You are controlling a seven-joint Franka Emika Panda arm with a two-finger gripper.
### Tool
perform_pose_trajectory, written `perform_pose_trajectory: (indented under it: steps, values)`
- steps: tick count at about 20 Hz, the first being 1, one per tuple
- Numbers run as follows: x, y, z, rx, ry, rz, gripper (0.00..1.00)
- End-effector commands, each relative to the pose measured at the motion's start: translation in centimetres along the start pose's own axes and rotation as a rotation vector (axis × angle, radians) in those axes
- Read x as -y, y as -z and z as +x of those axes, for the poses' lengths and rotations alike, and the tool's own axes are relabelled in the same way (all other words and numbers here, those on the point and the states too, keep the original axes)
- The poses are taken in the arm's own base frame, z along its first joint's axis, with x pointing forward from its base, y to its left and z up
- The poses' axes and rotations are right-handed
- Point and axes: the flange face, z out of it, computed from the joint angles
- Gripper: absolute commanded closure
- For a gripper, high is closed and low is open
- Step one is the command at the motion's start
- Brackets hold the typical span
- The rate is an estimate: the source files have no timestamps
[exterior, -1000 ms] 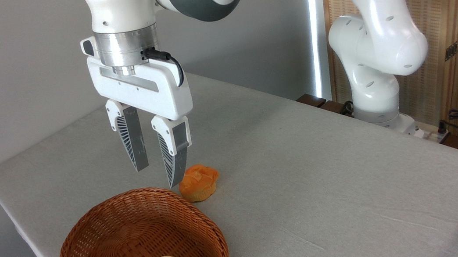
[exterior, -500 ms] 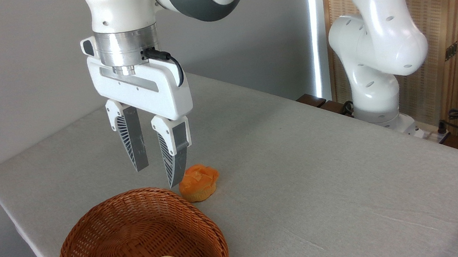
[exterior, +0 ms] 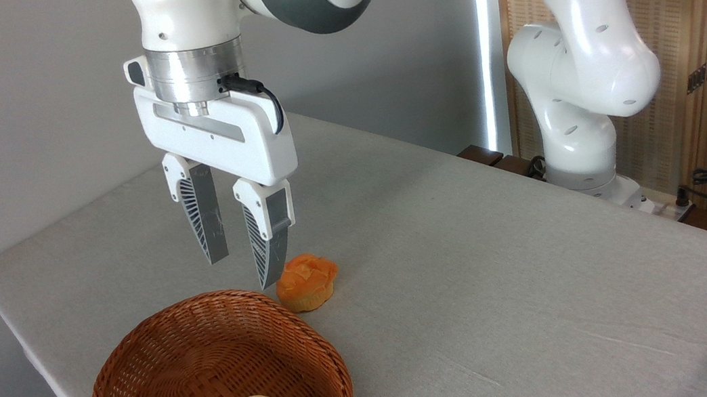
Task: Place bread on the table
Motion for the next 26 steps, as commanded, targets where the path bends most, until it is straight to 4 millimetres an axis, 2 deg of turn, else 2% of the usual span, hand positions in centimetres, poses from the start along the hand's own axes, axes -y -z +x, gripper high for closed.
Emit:
perform_pose_trajectory:
  steps: [1,26]
  values:
    - [0.25,0.36,0.39,-0.012,0.022,-0.008,0.0]
    - [0.38,0.29,0.5,-0.015,0.016,0.004,0.0]
